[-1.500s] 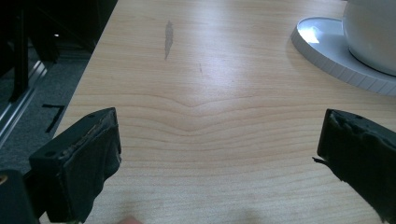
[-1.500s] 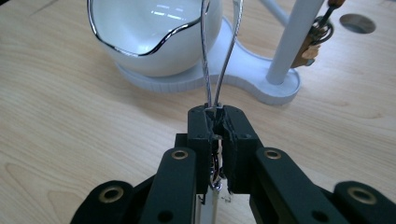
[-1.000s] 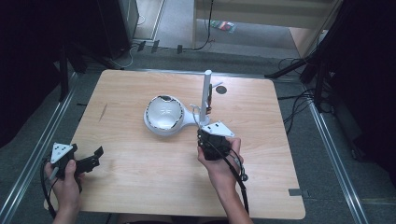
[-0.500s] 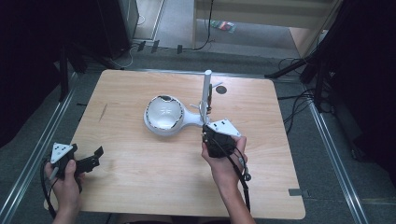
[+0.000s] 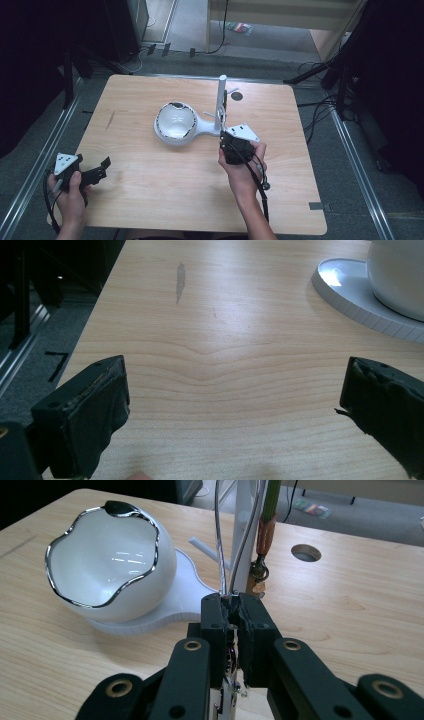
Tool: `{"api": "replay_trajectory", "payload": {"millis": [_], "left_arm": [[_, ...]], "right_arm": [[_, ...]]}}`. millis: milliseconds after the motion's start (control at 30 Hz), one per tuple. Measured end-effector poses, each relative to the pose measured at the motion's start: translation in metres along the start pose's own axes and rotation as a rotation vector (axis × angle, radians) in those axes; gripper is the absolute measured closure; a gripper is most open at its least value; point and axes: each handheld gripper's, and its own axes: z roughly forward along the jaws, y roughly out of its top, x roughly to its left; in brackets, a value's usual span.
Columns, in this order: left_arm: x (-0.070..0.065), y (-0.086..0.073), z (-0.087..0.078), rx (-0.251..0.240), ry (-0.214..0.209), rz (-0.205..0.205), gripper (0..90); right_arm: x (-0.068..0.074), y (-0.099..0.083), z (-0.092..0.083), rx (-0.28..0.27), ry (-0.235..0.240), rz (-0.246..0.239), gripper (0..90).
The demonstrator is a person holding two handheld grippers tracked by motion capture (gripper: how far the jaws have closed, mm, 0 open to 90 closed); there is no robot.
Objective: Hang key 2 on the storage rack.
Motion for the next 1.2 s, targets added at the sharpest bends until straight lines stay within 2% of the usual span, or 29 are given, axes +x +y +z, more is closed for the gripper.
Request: {"api": "replay_trajectory", "payload": {"millis": [467,833,1067,1200], "left_arm": [[0.000,0.000,0.000,0.003,-0.002,0.002,0.0],[0.000,0.000,0.000,0.002,-0.003,0.003,0.0],[0.001,0.000,0.000,0.003,-0.005,0.003,0.0],[0.000,0.000,0.000,0.002,-0.002,0.003,0.0]], "right_arm": [[-0.003,-0.006,0.021,0.054,-0.005,0.008,83.9],[-0.006,-0.009,0.041,0.094,-0.009,0.032,83.8],[-0.011,-0.009,0.042,0.073,-0.005,0.022,80.9],[-0.015,-0.008,0.039,0.051,0.021,0.033,72.7]]}}
